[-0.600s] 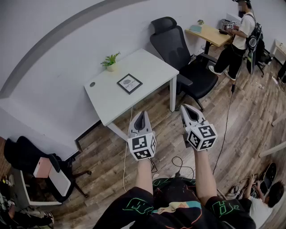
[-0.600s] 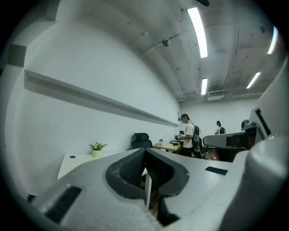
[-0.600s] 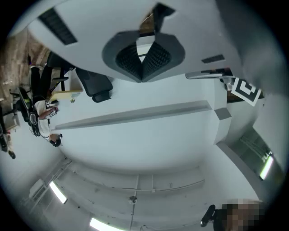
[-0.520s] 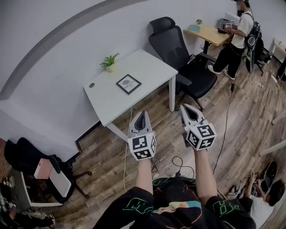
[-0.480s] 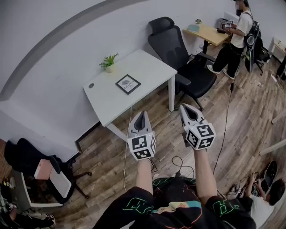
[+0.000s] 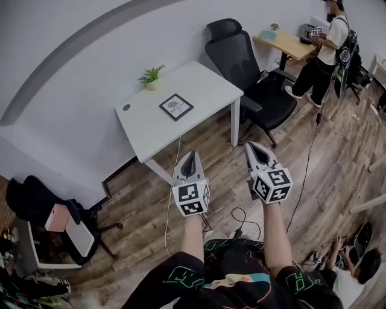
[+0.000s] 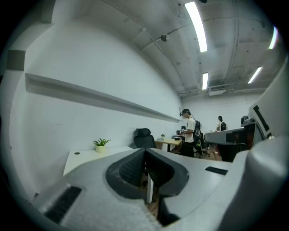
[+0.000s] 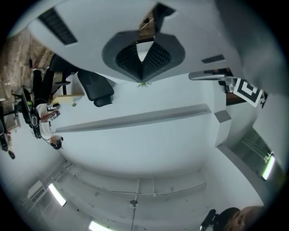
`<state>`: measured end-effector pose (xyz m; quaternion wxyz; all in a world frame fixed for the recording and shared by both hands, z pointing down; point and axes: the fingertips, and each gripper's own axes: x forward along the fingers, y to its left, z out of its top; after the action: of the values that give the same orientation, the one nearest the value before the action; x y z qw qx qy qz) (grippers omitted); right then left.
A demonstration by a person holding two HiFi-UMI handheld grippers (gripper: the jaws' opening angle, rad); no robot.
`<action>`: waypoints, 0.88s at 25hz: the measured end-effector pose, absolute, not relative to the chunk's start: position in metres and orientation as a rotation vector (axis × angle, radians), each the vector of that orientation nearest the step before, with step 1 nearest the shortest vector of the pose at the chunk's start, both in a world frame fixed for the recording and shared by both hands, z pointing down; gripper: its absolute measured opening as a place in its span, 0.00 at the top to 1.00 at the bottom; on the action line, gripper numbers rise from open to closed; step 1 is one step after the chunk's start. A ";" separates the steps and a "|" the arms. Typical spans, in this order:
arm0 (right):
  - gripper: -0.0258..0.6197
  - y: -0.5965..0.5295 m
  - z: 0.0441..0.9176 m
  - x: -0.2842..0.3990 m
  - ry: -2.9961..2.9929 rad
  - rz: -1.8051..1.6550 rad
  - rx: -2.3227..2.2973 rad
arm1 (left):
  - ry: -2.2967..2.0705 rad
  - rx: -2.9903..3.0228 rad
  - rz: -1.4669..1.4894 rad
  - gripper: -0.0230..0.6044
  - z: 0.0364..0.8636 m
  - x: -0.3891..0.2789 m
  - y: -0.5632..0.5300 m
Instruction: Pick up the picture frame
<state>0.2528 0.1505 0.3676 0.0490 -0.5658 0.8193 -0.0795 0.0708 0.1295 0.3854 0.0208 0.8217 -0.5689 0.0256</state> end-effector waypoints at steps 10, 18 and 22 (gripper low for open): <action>0.92 0.137 0.367 0.233 2.569 -0.236 -1.611 | -1.904 2.462 0.055 0.96 0.382 0.045 0.129; 0.89 0.118 0.364 0.212 2.620 -0.221 -1.526 | -1.975 2.416 0.058 0.92 0.376 0.023 0.116; 0.89 0.107 0.367 0.212 2.626 -0.228 -1.511 | -1.980 2.420 0.072 0.92 0.374 0.025 0.109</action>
<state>0.2117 0.1073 0.3665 0.0516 -0.4966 0.8632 -0.0749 0.0246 0.1085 0.3740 0.0072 0.7737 -0.6331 0.0231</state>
